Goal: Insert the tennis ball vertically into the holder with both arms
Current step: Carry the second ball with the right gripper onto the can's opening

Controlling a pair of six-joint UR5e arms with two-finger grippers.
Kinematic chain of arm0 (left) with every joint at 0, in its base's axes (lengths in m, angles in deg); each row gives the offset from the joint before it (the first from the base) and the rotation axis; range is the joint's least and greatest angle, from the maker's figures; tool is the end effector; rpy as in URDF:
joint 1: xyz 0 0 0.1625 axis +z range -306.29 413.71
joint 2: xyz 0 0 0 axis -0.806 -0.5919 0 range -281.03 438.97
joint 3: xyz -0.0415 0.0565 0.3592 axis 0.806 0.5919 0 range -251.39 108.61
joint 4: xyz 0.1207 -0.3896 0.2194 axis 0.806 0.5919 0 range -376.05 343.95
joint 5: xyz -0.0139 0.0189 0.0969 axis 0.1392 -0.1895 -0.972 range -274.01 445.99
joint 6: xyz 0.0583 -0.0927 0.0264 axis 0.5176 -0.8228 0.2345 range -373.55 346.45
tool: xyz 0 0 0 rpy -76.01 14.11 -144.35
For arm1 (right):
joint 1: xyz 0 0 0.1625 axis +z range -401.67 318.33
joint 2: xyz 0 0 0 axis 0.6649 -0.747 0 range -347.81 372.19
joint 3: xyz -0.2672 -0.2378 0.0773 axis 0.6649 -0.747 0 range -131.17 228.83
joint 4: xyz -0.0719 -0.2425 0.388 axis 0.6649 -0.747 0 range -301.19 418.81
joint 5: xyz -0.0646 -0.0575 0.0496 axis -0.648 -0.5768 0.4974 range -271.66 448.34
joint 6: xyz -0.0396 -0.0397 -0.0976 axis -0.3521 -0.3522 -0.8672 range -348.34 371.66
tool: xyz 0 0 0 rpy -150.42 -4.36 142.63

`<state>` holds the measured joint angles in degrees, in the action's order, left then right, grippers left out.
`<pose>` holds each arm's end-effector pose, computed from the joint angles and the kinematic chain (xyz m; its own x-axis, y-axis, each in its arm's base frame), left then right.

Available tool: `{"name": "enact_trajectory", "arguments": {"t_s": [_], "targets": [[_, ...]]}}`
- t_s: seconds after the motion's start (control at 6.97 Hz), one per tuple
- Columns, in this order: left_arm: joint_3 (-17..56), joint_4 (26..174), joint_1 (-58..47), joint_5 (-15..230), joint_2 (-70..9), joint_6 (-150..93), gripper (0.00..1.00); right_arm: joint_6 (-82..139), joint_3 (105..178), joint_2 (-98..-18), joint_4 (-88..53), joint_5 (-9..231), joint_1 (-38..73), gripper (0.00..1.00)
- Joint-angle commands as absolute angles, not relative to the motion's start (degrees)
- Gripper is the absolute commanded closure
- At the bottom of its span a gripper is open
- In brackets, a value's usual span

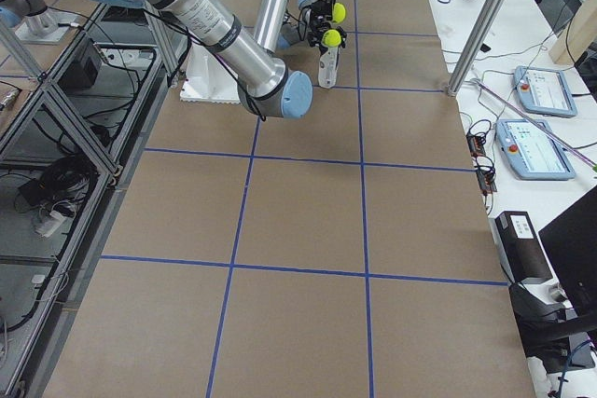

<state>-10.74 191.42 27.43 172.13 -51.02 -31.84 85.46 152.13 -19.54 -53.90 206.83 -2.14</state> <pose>0.5635 -0.4354 0.2133 0.2910 0.9128 -0.2864 0.6788 0.0140 0.7342 -0.4056 -0.4379 -0.0759 0.5661 0.1491 0.8107 -0.1295 0.9874 -0.0911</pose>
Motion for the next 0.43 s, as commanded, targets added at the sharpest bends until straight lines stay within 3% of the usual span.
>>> {"name": "enact_trajectory", "arguments": {"t_s": [0.0,0.29], "targets": [[-10.7,191.5,27.4,172.1,-51.0,-31.8,0.02,85.4,148.2,-18.4,-54.0,203.4,-4.0,1.00],[-10.7,191.4,27.4,172.1,-51.0,-31.8,0.02,84.8,146.7,-18.6,-53.8,202.1,-5.1,1.00]]}}
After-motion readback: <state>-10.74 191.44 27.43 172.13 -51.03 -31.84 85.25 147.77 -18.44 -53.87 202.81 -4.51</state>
